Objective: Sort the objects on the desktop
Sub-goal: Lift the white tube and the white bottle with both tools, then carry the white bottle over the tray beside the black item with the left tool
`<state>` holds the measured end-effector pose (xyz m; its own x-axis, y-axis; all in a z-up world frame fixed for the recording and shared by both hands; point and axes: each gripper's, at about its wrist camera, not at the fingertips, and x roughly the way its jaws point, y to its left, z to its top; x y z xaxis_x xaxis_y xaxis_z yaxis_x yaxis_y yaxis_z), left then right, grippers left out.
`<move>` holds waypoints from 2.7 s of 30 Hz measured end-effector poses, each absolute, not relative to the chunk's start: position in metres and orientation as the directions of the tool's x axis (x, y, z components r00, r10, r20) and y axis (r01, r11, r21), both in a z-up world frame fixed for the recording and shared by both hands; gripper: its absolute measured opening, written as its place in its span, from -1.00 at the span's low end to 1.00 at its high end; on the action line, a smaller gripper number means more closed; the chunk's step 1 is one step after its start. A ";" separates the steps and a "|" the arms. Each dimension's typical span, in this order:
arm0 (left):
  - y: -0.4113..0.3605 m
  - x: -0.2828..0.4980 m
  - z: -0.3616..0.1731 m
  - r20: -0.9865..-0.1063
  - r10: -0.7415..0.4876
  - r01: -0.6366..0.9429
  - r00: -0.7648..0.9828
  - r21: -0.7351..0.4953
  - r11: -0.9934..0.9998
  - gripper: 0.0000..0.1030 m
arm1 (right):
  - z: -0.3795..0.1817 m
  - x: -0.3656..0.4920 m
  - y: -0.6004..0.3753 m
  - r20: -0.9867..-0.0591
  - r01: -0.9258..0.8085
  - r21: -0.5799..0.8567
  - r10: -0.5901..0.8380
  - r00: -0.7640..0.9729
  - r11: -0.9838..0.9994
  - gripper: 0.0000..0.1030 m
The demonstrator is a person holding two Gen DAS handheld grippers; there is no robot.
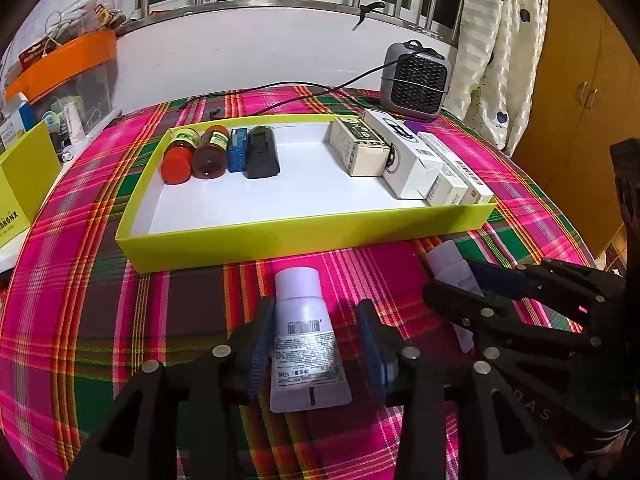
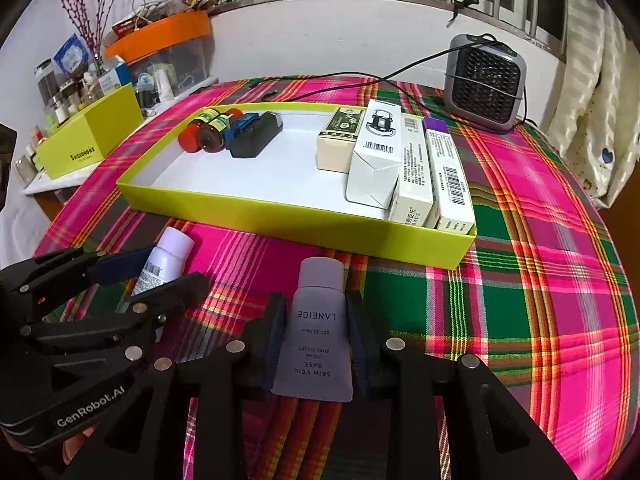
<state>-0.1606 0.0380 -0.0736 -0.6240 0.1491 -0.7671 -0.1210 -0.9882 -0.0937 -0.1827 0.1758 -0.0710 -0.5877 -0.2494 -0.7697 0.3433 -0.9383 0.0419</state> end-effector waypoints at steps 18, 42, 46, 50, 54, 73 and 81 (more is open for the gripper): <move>0.039 -0.161 -0.073 -0.769 0.103 -0.084 -0.631 -0.065 -0.994 -0.40 | -0.071 -0.184 0.176 -0.768 0.329 0.040 -0.240 -0.594 -0.943 -0.39; 0.026 -0.147 -0.057 -0.713 0.215 -0.124 -0.667 -0.178 -0.976 -0.43 | -0.061 -0.171 0.185 -0.722 0.337 0.131 -0.323 -0.612 -0.932 -0.40; 0.029 -0.145 -0.051 -0.701 0.223 -0.136 -0.677 -0.178 -0.975 -0.43 | -0.056 -0.169 0.185 -0.709 0.345 0.137 -0.335 -0.621 -0.929 -0.40; 0.029 -0.145 -0.046 -0.691 0.231 -0.144 -0.685 -0.182 -0.973 -0.43 | -0.049 -0.167 0.185 -0.692 0.352 0.142 -0.347 -0.633 -0.925 -0.40; 0.030 -0.149 -0.041 -0.685 0.245 -0.154 -0.686 -0.193 -0.969 -0.43 | -0.043 -0.167 0.187 -0.679 0.351 0.145 -0.351 -0.644 -0.925 -0.40; 0.035 -0.182 -0.029 -0.680 0.282 -0.166 -0.677 -0.232 -0.959 -0.43 | -0.031 -0.182 0.192 -0.650 0.352 0.154 -0.363 -0.667 -0.923 -0.40; 0.035 -0.208 -0.022 -0.673 0.290 -0.165 -0.681 -0.244 -0.956 -0.43 | -0.024 -0.190 0.197 -0.635 0.343 0.159 -0.361 -0.683 -0.926 -0.40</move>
